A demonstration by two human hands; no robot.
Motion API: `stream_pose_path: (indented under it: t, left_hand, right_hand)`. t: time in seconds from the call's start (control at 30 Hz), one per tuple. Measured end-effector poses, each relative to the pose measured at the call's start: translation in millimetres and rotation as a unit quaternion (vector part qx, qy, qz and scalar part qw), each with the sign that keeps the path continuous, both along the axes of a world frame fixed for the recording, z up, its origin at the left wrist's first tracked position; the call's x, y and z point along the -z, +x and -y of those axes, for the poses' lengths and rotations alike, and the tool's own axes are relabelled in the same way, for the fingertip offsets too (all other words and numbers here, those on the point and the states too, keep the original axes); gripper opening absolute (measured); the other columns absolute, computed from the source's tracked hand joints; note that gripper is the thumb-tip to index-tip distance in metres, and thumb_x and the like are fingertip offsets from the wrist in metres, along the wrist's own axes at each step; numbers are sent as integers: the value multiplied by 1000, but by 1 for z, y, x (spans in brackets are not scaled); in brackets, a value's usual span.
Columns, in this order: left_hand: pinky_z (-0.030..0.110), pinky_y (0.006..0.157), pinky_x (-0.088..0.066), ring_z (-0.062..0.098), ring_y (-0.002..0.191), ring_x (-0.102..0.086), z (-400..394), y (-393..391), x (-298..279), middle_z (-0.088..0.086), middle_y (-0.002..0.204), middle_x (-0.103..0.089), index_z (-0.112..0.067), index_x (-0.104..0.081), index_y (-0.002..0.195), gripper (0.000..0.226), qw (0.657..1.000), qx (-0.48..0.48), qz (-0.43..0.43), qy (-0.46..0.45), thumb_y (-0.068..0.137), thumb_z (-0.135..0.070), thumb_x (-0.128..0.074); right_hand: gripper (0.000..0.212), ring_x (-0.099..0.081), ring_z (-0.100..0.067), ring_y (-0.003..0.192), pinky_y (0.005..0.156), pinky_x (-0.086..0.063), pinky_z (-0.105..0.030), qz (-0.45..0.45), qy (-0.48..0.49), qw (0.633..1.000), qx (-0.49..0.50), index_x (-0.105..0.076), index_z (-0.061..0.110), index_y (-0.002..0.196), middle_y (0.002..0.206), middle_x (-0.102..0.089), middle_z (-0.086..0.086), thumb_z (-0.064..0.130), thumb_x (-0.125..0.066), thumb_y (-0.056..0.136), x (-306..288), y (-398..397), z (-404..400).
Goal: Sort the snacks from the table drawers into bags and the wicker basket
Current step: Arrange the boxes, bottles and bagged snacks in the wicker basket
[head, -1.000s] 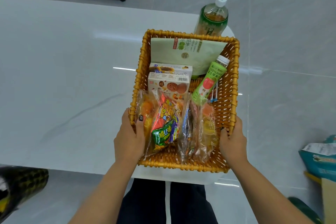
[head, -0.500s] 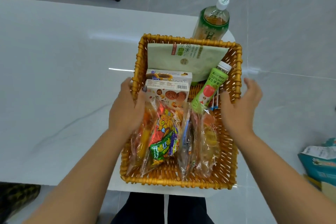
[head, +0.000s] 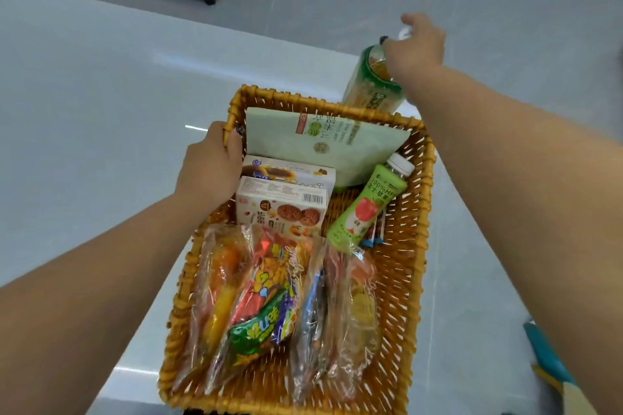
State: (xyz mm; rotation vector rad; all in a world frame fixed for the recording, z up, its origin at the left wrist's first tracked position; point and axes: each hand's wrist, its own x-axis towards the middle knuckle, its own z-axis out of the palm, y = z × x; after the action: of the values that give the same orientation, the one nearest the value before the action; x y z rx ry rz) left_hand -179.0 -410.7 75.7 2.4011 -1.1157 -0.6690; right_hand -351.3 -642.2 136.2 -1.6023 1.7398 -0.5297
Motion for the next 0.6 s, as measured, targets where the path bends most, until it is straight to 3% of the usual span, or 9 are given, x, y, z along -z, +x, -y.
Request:
stream_pose_path:
  t: [0.07, 0.2, 0.3, 0.4, 0.53, 0.6]
  left_hand:
    - [29, 49, -31, 16, 59, -48, 0, 0, 1, -1, 69, -50, -15, -43, 104, 26, 1000, 4, 9, 2, 106, -34, -25]
    - [27, 51, -37, 15, 61, -52, 1, -1, 0, -1, 71, -53, -14, -46, 106, 30, 1000, 1, 9, 13, 105, -36, -25]
    - [27, 51, -39, 14, 63, -54, 0, -1, -1, -2, 73, -55, -14, -48, 112, 33, 1000, 1, -3, 20, 105, -38, -25]
    - [29, 54, -43, 16, 66, -56, 0, -1, -1, -2, 74, -55, -15, -48, 111, 33, 1000, -4, -9, 21, 105, -38, -25]
    - [22, 50, -36, 9, 64, -52, 0, -2, -3, -8, 73, -52, -16, -47, 112, 31, 1000, 1, -14, 20, 105, -38, -25]
    - [22, 50, -35, 8, 64, -52, 0, -2, -3, -9, 74, -52, -14, -48, 116, 35, 1000, 0, -11, 18, 105, -38, -25]
  right_hand:
    - [44, -51, -21, 103, 85, -47, -30, -13, 9, 1000, -12, -38, 24, 137, 131, -46, -8, 17, -51, 95, 13, -3, -4]
    - [39, -55, -27, 107, 88, -48, -37, -67, -35, 997, -35, -34, 16, 133, 125, -53, -11, 18, -49, 97, 20, -8, -12]
    - [37, -53, -29, 109, 80, -44, -35, -112, -43, 991, -65, -37, 10, 131, 126, -51, -16, 18, -49, 98, 15, -14, -16]
    - [29, -51, -28, 99, 70, -34, -32, -159, -71, 980, -97, -40, 6, 127, 120, -52, -20, 13, -45, 99, 7, -19, -27]
    - [26, -48, -30, 86, 67, -39, -37, -205, -68, 971, -107, -42, 7, 125, 114, -53, -22, 11, -42, 99, 2, -16, -36]
    - [29, -50, -32, 89, 67, -38, -37, -237, -65, 960, -131, -42, 7, 126, 114, -53, -24, 6, -43, 98, 2, -12, -38]
